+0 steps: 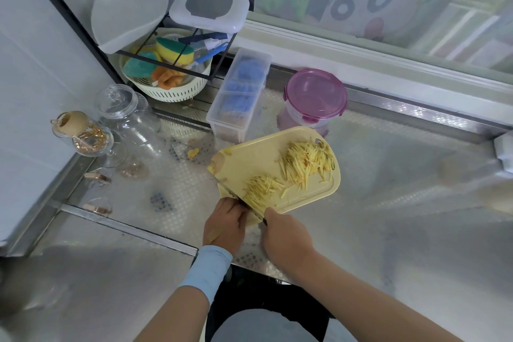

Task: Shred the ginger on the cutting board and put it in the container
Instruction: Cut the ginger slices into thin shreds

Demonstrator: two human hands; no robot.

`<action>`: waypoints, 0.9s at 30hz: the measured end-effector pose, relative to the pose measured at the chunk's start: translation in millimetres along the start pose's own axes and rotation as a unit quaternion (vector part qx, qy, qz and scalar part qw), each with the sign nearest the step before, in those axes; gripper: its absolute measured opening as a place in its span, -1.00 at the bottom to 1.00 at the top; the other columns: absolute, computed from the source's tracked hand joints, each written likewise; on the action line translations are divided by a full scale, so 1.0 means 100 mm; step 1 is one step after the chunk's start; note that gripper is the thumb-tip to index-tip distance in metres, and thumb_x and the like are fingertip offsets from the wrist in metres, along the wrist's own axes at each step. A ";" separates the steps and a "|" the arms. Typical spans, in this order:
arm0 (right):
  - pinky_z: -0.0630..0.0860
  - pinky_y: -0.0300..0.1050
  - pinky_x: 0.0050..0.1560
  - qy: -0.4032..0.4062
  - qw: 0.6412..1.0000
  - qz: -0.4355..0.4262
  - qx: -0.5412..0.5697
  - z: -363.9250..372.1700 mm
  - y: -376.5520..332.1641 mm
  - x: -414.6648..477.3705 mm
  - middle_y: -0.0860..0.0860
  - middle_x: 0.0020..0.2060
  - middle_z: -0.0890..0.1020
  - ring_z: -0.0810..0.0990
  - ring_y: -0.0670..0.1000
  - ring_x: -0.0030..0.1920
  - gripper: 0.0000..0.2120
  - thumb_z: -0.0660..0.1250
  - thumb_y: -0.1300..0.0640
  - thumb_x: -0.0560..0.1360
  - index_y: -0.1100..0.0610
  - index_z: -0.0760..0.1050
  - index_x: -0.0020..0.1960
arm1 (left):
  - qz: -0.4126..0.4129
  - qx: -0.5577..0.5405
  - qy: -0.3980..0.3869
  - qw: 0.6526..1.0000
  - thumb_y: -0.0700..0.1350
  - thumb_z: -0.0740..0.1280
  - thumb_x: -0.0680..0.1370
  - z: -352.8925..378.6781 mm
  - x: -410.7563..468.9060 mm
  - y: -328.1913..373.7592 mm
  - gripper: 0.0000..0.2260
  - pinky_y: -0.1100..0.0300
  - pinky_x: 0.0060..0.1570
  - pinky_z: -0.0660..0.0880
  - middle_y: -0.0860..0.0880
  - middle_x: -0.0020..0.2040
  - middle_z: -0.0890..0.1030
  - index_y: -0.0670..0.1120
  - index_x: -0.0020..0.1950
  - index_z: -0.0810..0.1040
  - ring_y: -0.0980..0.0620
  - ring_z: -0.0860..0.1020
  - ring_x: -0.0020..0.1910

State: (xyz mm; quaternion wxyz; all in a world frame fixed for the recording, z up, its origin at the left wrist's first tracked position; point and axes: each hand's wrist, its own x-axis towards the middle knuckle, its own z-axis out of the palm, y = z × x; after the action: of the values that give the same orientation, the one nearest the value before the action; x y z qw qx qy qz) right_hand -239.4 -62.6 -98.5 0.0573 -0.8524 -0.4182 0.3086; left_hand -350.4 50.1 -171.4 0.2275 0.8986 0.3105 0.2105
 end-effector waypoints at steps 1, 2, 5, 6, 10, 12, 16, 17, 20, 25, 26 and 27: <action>0.33 -0.04 -0.27 -0.003 1.000 0.002 -0.001 0.00 -0.01 0.02 -0.02 -0.30 0.37 0.44 0.16 -0.23 -0.89 0.16 0.17 0.60 0.04 0.22 -0.05 | 0.000 0.000 -0.003 1.000 -0.08 0.22 0.50 0.00 0.00 -0.01 -0.79 0.13 -0.33 0.53 -0.01 -0.11 0.61 -0.09 -0.16 0.64 0.00 0.47 -0.01; 0.34 -0.03 -0.27 -0.007 1.000 0.004 -0.003 0.00 -0.03 0.05 -0.01 -0.29 0.39 0.45 0.17 -0.23 -0.89 0.16 0.18 0.59 0.04 0.23 -0.06 | -0.001 0.002 -0.005 1.000 -0.08 0.22 0.50 0.01 0.00 -0.01 -0.79 0.12 -0.33 0.53 -0.01 -0.11 0.61 -0.09 -0.16 0.64 0.00 0.47 -0.02; 0.37 -0.04 -0.29 -0.016 1.000 0.008 -0.005 -0.03 -0.08 0.11 0.01 -0.29 0.41 0.46 0.16 -0.25 -0.88 0.16 0.23 0.54 0.05 0.24 -0.05 | -0.001 0.003 -0.008 1.000 -0.09 0.23 0.51 0.01 0.00 -0.02 -0.79 0.12 -0.32 0.52 -0.01 -0.11 0.60 -0.09 -0.15 0.64 0.00 0.47 -0.02; 0.37 -0.04 -0.29 -0.015 1.000 0.008 -0.005 -0.04 -0.10 0.12 0.01 -0.30 0.40 0.45 0.16 -0.25 -0.87 0.15 0.25 0.54 0.06 0.24 -0.05 | 0.004 0.003 -0.010 1.000 -0.09 0.22 0.51 0.01 0.01 -0.02 -0.79 0.11 -0.31 0.52 -0.02 -0.11 0.60 -0.09 -0.15 0.64 -0.01 0.47 -0.03; 0.39 -0.03 -0.31 -0.007 1.000 0.004 -0.005 -0.03 -0.09 0.11 0.01 -0.30 0.41 0.45 0.15 -0.27 -0.86 0.15 0.25 0.54 0.05 0.23 -0.05 | 0.014 0.019 -0.014 1.000 -0.12 0.21 0.51 0.01 0.01 -0.01 -0.80 0.07 -0.28 0.50 -0.06 -0.11 0.58 -0.12 -0.14 0.62 -0.06 0.46 -0.04; 0.39 -0.01 -0.30 -0.004 1.000 0.005 -0.004 -0.02 -0.07 0.07 0.02 -0.27 0.45 0.47 0.17 -0.25 -0.87 0.16 0.21 0.56 0.04 0.22 -0.05 | 0.010 0.022 -0.011 1.000 -0.12 0.20 0.51 0.03 0.00 0.00 -0.78 0.05 -0.25 0.51 -0.06 -0.13 0.58 -0.13 -0.15 0.62 -0.06 0.46 -0.04; 0.32 -0.03 -0.29 0.004 1.000 -0.001 -0.002 0.00 -0.02 -0.02 -0.02 -0.30 0.39 0.44 0.16 -0.24 -0.86 0.17 0.16 0.60 0.03 0.20 -0.05 | 0.009 0.026 -0.005 1.000 -0.12 0.19 0.51 0.04 -0.01 -0.02 -0.77 0.04 -0.22 0.52 -0.06 -0.14 0.59 -0.13 -0.16 0.62 -0.06 0.46 -0.04; 0.32 -0.04 -0.29 0.004 1.000 0.000 -0.003 0.00 -0.02 -0.03 -0.02 -0.31 0.38 0.44 0.16 -0.24 -0.87 0.17 0.15 0.61 0.03 0.21 -0.05 | 0.006 0.022 -0.007 1.000 -0.12 0.20 0.51 0.04 -0.02 -0.03 -0.78 0.04 -0.22 0.52 -0.06 -0.14 0.59 -0.13 -0.16 0.62 -0.07 0.47 -0.04; 0.33 -0.05 -0.26 -0.001 1.000 0.007 -0.002 -0.01 -0.07 0.03 0.01 -0.26 0.42 0.46 0.16 -0.22 -0.89 0.16 0.16 0.59 0.03 0.22 -0.05 | -0.004 0.011 -0.010 1.000 -0.12 0.21 0.51 0.04 -0.02 -0.02 -0.79 0.06 -0.20 0.51 -0.05 -0.12 0.59 -0.12 -0.16 0.63 -0.06 0.47 -0.03; 0.35 -0.05 -0.31 -0.016 1.000 0.012 -0.007 -0.09 -0.17 0.13 0.02 -0.30 0.39 0.43 0.15 -0.28 -0.86 0.15 0.28 0.54 0.07 0.25 -0.05 | -0.003 0.015 -0.021 1.000 -0.12 0.20 0.51 0.02 -0.01 0.00 -0.79 0.06 -0.23 0.50 -0.05 -0.10 0.59 -0.11 -0.15 0.62 -0.07 0.45 -0.04; 0.36 -0.05 -0.31 -0.016 1.000 0.011 -0.006 -0.09 -0.18 0.13 0.02 -0.30 0.39 0.44 0.15 -0.27 -0.86 0.15 0.28 0.54 0.07 0.25 -0.05 | -0.002 0.018 -0.025 1.000 -0.13 0.19 0.51 0.01 -0.01 0.00 -0.79 0.05 -0.23 0.50 -0.05 -0.10 0.58 -0.11 -0.14 0.62 -0.07 0.45 -0.04; 0.36 -0.05 -0.31 -0.015 1.000 0.008 -0.008 -0.09 -0.18 0.12 0.02 -0.30 0.40 0.45 0.15 -0.27 -0.86 0.15 0.28 0.54 0.07 0.24 -0.05 | -0.004 0.020 -0.027 0.999 -0.12 0.20 0.51 0.01 -0.01 0.00 -0.79 0.06 -0.24 0.50 -0.06 -0.10 0.58 -0.11 -0.14 0.61 -0.07 0.45 -0.04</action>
State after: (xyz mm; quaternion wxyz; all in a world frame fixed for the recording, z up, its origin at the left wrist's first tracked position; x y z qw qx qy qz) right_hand -240.5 -40.5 -91.0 0.0412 -0.8516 -0.4145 0.3183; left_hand -350.3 49.0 -172.1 0.2181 0.9071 0.3123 0.1791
